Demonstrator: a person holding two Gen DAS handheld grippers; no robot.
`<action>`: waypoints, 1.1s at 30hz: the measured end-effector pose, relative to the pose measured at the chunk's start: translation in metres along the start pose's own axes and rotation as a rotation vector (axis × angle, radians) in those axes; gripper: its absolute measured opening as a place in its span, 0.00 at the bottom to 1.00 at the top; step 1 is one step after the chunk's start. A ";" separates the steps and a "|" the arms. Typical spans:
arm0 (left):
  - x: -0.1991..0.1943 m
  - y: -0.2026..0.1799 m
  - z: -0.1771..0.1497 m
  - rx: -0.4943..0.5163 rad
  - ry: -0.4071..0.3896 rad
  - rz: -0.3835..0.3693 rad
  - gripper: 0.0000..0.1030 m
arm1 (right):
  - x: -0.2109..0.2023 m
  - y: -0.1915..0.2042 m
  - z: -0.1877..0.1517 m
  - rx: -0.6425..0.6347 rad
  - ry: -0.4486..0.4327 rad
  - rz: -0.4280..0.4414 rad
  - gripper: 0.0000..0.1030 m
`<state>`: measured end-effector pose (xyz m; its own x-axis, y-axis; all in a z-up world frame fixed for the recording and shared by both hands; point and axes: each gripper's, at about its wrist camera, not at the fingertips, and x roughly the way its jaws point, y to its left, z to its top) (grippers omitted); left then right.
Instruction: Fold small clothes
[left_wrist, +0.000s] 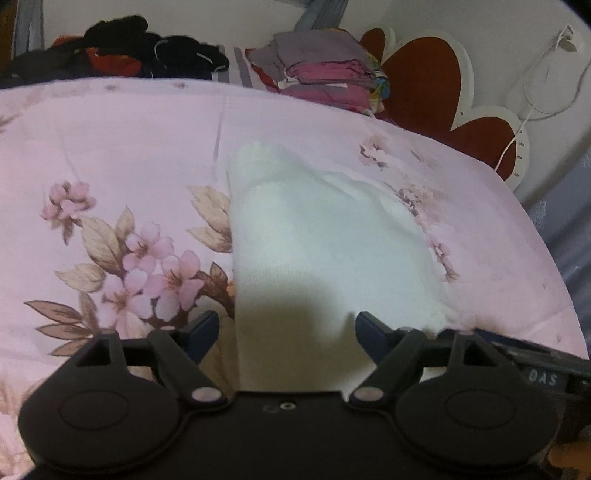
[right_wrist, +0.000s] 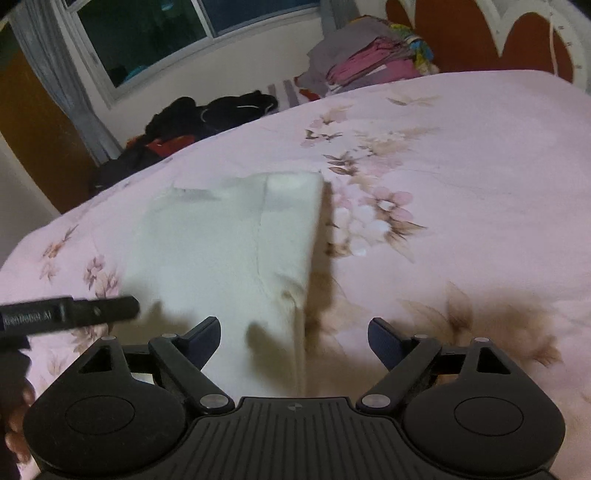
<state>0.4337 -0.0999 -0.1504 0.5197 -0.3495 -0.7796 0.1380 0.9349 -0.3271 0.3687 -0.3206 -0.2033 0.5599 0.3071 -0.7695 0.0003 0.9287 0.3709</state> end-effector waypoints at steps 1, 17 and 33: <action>0.004 0.001 0.000 -0.005 0.002 -0.007 0.76 | 0.006 -0.001 0.003 0.005 0.001 0.011 0.84; 0.032 0.006 0.004 -0.083 -0.021 -0.091 0.60 | 0.060 -0.013 0.029 0.087 0.011 0.206 0.48; -0.013 -0.021 0.007 0.014 -0.081 -0.076 0.40 | 0.027 0.020 0.031 0.055 -0.039 0.258 0.29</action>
<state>0.4299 -0.1139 -0.1295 0.5737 -0.4140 -0.7067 0.1909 0.9067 -0.3762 0.4092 -0.2999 -0.2008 0.5786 0.5230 -0.6258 -0.1021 0.8077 0.5807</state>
